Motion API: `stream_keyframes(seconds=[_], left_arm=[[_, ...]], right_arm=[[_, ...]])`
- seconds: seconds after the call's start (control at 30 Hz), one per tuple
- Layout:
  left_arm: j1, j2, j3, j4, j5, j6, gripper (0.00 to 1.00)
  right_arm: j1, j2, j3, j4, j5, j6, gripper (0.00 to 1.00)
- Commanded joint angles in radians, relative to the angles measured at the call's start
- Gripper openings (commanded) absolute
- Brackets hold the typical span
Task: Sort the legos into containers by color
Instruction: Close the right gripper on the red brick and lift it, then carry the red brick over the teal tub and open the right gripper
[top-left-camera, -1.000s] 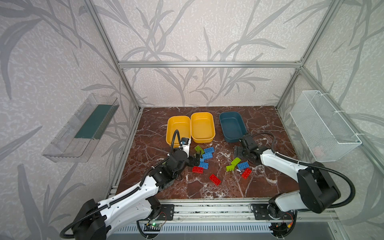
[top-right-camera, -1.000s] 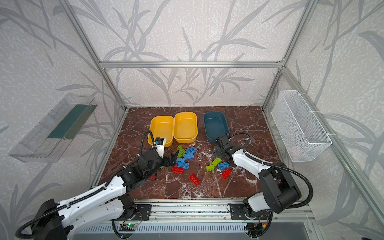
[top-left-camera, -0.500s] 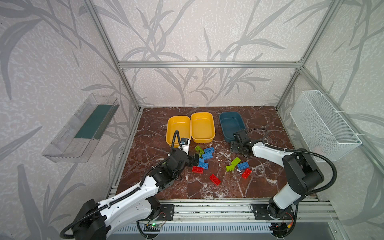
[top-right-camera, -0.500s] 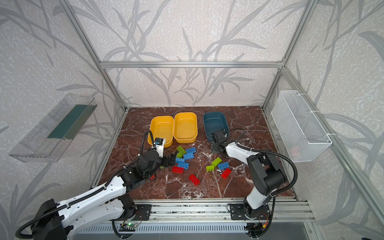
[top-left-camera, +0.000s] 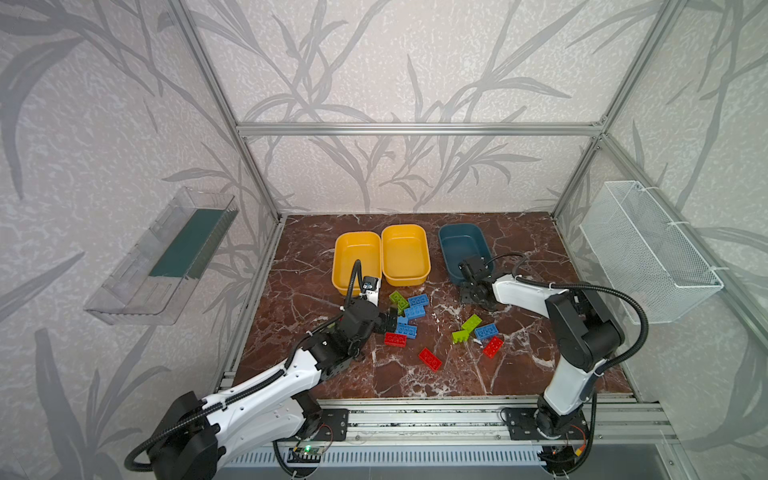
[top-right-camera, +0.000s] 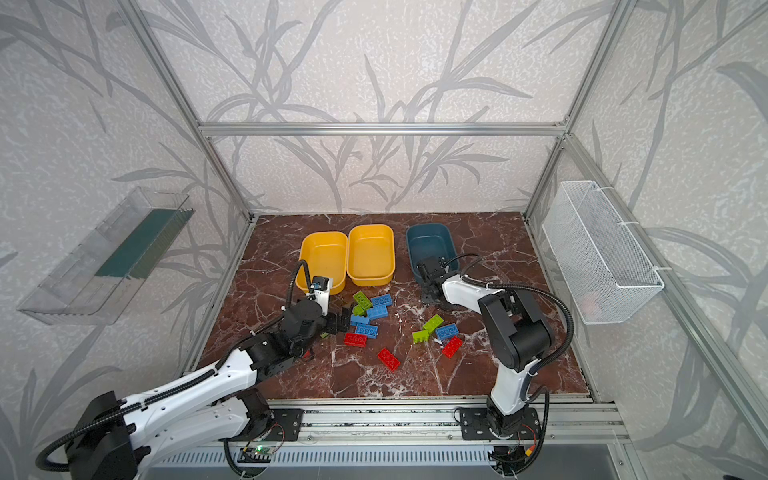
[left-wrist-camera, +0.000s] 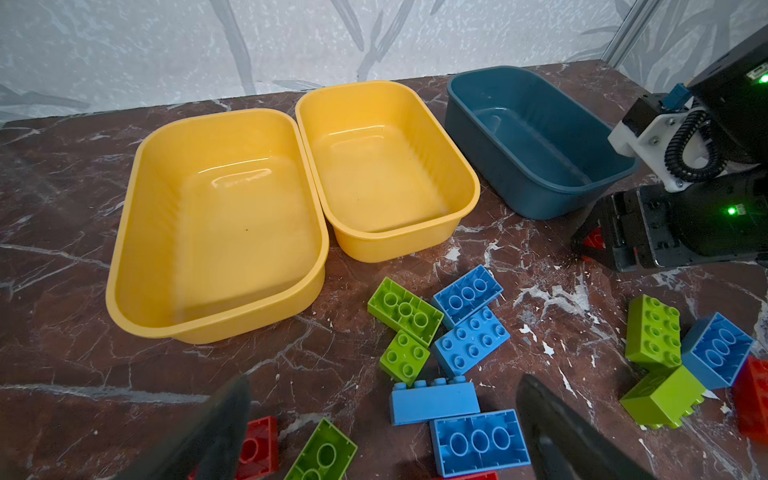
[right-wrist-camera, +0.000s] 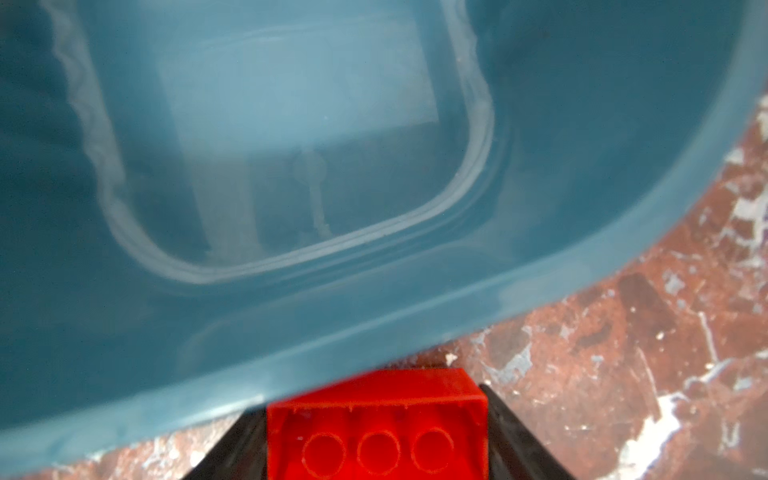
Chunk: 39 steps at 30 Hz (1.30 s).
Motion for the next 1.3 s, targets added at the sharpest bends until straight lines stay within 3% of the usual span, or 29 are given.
stream_keyframes(seconds=[0.0,0.13,0.57,0.7,0.93,1.27], left_arm=[[-0.004,0.002,0.031,-0.018,-0.001,-0.007,0.99],[-0.004,-0.015,0.034,-0.042,0.019,-0.012,0.99],[-0.007,-0.105,0.038,-0.123,0.136,-0.049,0.99],[-0.007,-0.100,0.040,-0.138,0.151,-0.049,0.99],[-0.005,-0.051,0.054,-0.088,0.128,-0.051,0.99],[-0.003,0.159,0.200,-0.083,0.102,0.015,0.99]], right_arm=[[0.007,0.012,0.022,-0.067,0.018,0.015,0.56],[0.010,-0.006,0.031,-0.121,0.009,0.020,0.46],[0.080,-0.281,0.018,-0.253,0.083,-0.017,0.45],[0.076,-0.306,0.038,-0.140,0.096,-0.125,0.46],[0.015,-0.026,0.330,-0.147,0.088,-0.203,0.46],[-0.076,0.390,0.786,-0.220,-0.012,-0.246,0.46]])
